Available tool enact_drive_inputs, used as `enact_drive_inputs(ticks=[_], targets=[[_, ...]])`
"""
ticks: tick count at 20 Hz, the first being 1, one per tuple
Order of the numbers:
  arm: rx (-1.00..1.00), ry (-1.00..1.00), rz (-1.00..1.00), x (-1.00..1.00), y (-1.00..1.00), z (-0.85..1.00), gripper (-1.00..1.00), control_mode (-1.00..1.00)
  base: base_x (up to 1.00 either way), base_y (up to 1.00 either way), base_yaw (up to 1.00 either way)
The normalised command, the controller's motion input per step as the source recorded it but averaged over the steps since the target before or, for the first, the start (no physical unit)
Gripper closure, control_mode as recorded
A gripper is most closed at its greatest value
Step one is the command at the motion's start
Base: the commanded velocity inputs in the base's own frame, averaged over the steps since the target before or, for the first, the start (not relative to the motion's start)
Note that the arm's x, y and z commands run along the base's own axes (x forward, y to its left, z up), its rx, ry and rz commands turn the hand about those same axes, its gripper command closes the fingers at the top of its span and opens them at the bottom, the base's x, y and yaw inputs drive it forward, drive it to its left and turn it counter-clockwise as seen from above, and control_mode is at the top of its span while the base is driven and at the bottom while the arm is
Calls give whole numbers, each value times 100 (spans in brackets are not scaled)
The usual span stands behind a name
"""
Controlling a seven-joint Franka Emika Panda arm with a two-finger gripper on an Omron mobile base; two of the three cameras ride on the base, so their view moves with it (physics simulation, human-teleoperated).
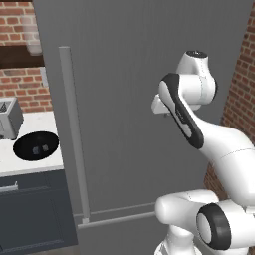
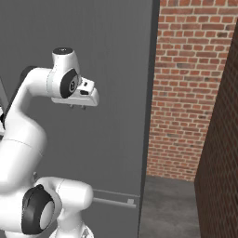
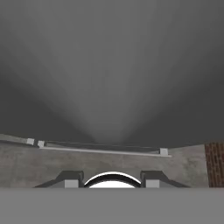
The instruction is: Grab a lemon wedge from the fridge and one ice cube from the ice bowl, and put them in the glass of lemonade.
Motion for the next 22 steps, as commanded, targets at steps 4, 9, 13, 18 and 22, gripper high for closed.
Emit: enact_drive_inputs(ticks=[4,9,13,18,22], targets=[[0,1,-1,-15,-5,-3,-100,-100,0,0,0],[2,-2,0,-88,-4,-1,-100,-100,0,0,0],[5,-6,0,-100,0,0,-100,-100,0,0,0],[2,0,-1,-81,0,0,-100,-100,0,0,0],[0,1,0,-4,-4,0,-100,-100,0,0,0]])
